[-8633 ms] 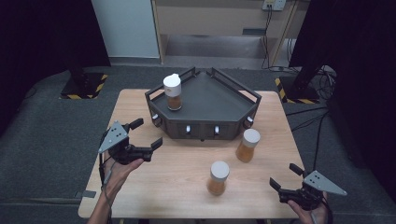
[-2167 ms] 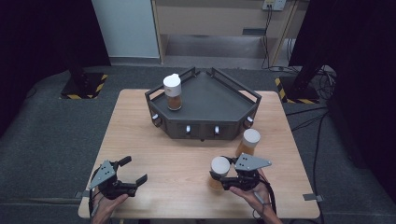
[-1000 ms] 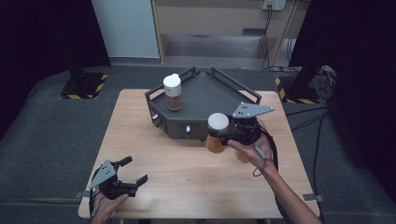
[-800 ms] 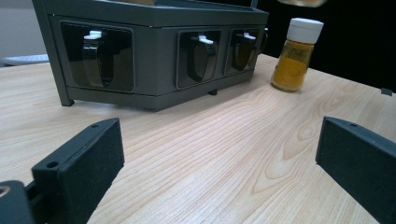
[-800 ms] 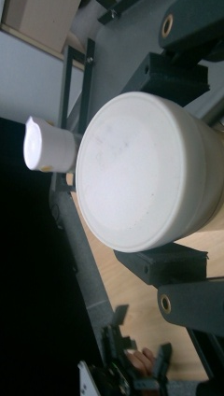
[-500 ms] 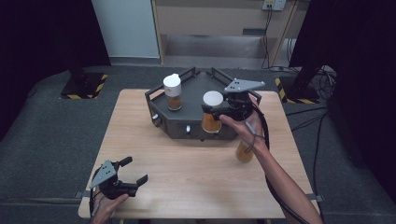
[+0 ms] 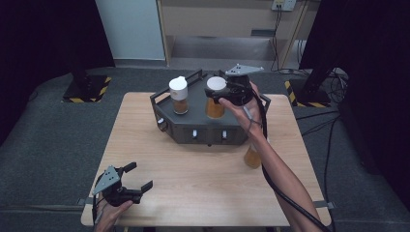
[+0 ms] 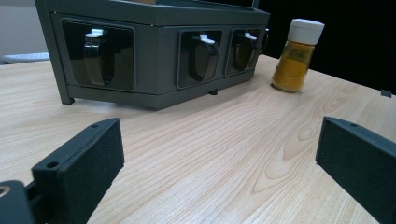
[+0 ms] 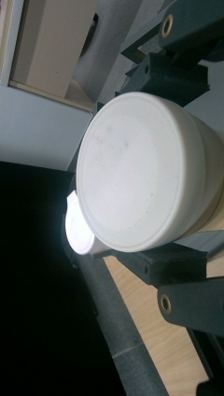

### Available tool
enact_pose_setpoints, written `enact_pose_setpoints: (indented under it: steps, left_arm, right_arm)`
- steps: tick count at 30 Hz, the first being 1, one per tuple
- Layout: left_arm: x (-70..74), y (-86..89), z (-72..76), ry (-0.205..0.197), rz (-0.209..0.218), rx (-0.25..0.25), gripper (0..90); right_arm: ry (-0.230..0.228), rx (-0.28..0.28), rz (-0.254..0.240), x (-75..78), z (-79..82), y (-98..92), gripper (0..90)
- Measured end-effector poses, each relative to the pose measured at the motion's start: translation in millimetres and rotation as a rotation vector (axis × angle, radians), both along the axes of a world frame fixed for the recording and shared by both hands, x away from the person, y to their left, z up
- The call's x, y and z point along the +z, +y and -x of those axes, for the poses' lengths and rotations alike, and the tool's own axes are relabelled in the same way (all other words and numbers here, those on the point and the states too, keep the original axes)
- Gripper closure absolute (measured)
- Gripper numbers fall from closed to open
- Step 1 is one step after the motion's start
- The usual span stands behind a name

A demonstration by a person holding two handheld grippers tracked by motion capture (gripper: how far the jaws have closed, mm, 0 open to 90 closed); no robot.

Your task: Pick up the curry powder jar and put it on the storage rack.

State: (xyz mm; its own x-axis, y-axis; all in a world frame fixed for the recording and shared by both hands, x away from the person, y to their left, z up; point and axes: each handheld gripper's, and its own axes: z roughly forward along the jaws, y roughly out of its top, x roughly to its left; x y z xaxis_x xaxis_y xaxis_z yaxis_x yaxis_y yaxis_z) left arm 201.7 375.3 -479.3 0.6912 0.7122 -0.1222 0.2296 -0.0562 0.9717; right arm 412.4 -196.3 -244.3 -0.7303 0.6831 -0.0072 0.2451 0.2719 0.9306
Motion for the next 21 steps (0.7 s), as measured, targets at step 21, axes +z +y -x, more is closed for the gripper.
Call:
enact_pose_setpoints:
  steps: [21]
  left_arm:
    - [-1.1, 1.2, 0.3, -0.001, 0.01, 0.004, 0.0]
  right_arm:
    - [0.015, -0.101, -0.015, -32.1, -35.8, 29.0, 33.6]
